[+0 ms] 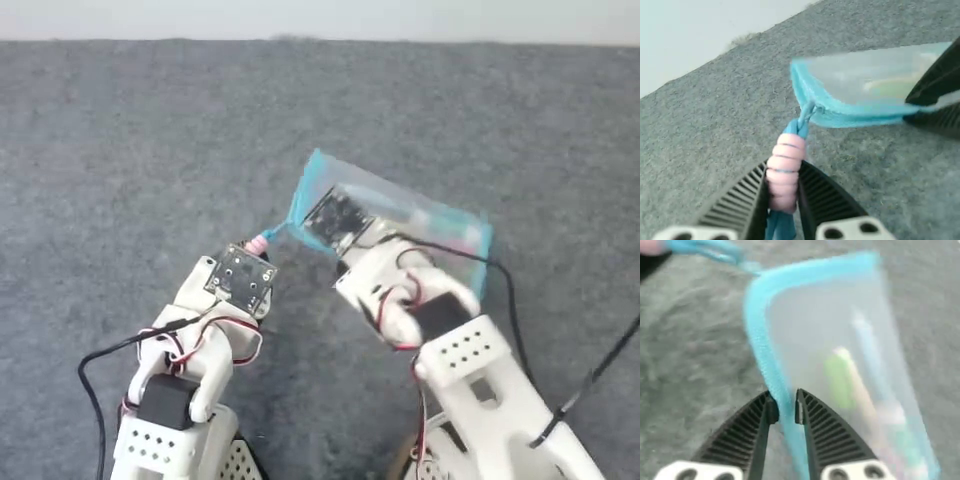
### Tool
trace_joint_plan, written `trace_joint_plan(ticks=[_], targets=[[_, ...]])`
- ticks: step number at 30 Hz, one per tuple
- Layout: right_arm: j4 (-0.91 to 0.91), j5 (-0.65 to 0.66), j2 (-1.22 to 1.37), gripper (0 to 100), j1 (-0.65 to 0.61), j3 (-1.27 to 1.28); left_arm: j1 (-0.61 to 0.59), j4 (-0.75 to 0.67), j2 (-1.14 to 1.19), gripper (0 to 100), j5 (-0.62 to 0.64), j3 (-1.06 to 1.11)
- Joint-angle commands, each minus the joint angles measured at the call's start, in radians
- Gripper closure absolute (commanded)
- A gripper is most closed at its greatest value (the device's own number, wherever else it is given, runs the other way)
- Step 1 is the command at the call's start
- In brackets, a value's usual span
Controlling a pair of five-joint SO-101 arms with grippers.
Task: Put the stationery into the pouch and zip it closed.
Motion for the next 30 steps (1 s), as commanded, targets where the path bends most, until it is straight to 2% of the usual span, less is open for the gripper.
trace_joint_plan(ticks=[1,6,14,19,23,27,30], targets=[[0.096,0.012,-0.062,99.0,0.042,-0.124,-0.003,-0.017,-0.011,99,-0.002,-0.024],[0.255,0.135,-0.180,99.0,-0.018,-0.150,-0.003,-0.017,-0.014,99,-0.002,-0.022],[0.481,0.189,-0.449,99.0,-0.194,-0.146,-0.003,-0.017,-0.014,99,-0.002,-0.022],[0.527,0.272,-0.484,99.0,-0.182,-0.075,0.006,-0.002,-0.014,99,-0.017,-0.019],[0.536,0.311,-0.484,99.0,-0.116,-0.178,0.008,-0.021,-0.014,99,-0.044,0.007],[0.644,0.310,-0.469,99.0,-0.143,-0.342,0.006,-0.075,-0.009,99,-0.051,0.042],[0.650,0.206,-0.427,99.0,-0.168,-0.338,0.006,-0.077,-0.012,99,-0.049,0.042]])
